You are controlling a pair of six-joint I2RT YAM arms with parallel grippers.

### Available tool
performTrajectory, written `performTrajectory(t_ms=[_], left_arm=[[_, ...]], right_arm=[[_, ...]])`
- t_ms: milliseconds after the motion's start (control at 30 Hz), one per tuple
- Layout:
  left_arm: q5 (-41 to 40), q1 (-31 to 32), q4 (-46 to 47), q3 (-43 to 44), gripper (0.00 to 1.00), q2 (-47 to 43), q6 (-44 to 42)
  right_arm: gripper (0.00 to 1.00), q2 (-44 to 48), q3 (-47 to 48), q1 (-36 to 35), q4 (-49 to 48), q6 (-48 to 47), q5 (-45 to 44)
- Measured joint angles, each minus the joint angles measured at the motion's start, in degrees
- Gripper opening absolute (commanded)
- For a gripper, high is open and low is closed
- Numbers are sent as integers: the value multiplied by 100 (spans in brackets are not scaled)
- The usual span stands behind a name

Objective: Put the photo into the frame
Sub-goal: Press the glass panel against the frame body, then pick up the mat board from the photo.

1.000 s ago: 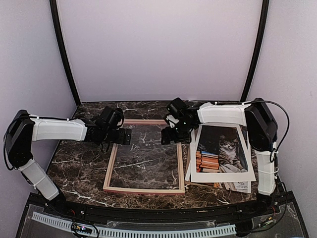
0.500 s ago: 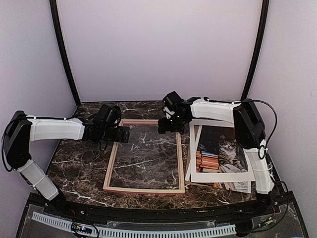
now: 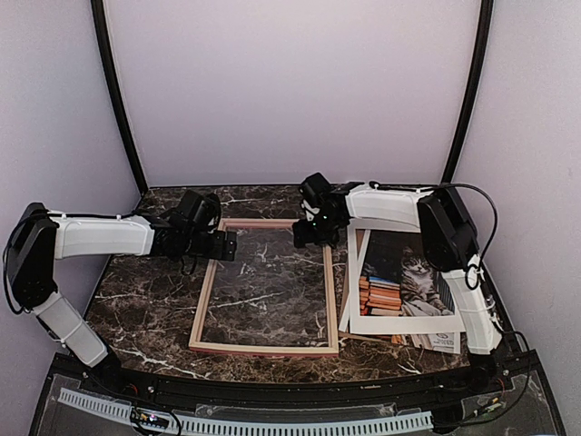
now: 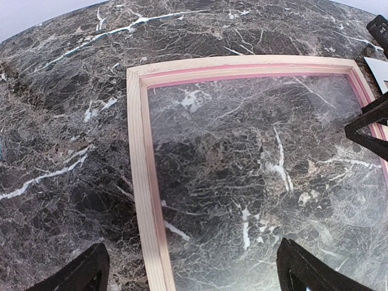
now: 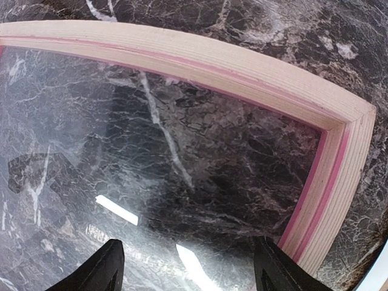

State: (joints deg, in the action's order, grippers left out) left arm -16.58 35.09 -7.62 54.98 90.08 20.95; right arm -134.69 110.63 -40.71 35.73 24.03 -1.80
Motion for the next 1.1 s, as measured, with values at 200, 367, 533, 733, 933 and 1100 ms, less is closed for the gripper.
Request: performTrajectory(t_ms=[200,367,533,733,933,1100], left_arm=[[98,-96,2,-2,99,2,2],[177,-190,4,-7,99,4,2],[343,-221,11,-7,99,4,-9],[1027,-221,247,-142,99,-2,-114],[1919,-168,448,-214,99,-72,-186],[2164,258,428,221,99,-39,-267]], right_arm=[[75,448,-651,0,-273,7,35],[76,1204,-1305,17,-501,33,68],[76,2105,-2026,74,-807,68,22],[80,3222,-3412,490,-1021,155,-225],[85,4299,-4675,1231,-1005,199,-575],[86,5056,-5499,2017,-988,223,-649]])
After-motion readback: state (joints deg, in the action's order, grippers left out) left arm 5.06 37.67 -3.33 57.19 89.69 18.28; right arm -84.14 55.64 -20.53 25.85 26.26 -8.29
